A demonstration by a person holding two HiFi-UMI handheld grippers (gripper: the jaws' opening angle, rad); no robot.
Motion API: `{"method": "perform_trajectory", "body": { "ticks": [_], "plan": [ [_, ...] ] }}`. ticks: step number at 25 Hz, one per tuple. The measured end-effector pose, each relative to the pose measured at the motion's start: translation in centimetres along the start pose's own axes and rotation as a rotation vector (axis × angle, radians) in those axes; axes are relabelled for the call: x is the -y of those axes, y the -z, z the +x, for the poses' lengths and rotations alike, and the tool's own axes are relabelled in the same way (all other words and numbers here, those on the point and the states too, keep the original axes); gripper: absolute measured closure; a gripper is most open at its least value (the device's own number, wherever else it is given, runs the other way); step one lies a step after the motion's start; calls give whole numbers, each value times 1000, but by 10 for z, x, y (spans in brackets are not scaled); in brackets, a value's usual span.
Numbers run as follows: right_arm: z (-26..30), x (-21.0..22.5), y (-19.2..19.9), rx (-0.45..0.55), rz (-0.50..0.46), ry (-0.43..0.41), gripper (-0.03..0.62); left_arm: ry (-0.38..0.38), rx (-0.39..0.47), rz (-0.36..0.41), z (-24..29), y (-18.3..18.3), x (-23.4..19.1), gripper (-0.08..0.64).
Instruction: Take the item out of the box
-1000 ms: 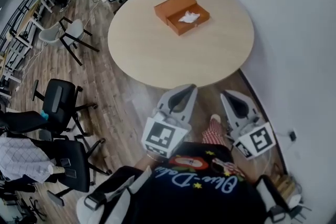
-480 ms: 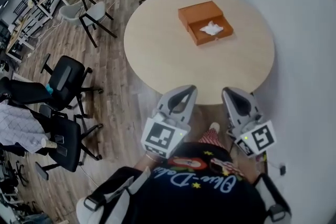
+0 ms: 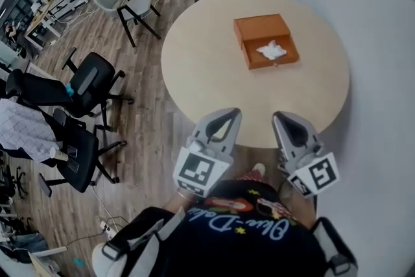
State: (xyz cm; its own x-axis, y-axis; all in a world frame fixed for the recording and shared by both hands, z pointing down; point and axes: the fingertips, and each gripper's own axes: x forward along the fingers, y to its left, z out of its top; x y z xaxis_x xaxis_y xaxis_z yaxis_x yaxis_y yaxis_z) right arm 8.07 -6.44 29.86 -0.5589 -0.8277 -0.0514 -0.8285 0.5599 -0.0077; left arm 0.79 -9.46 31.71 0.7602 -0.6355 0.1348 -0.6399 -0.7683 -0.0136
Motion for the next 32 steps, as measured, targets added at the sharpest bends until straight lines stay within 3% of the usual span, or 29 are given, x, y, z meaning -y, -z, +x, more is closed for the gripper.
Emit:
{"method": "perform_trajectory", "body": {
  "ticks": [19,32],
  "plan": [
    [-4,76,6,-13,18,-171,594,-140,-21,2,74,-10,18,575],
    [-8,102,24,-14,45,-155,594,-130,-53,-2,101,-3,21,575]
  ]
}}
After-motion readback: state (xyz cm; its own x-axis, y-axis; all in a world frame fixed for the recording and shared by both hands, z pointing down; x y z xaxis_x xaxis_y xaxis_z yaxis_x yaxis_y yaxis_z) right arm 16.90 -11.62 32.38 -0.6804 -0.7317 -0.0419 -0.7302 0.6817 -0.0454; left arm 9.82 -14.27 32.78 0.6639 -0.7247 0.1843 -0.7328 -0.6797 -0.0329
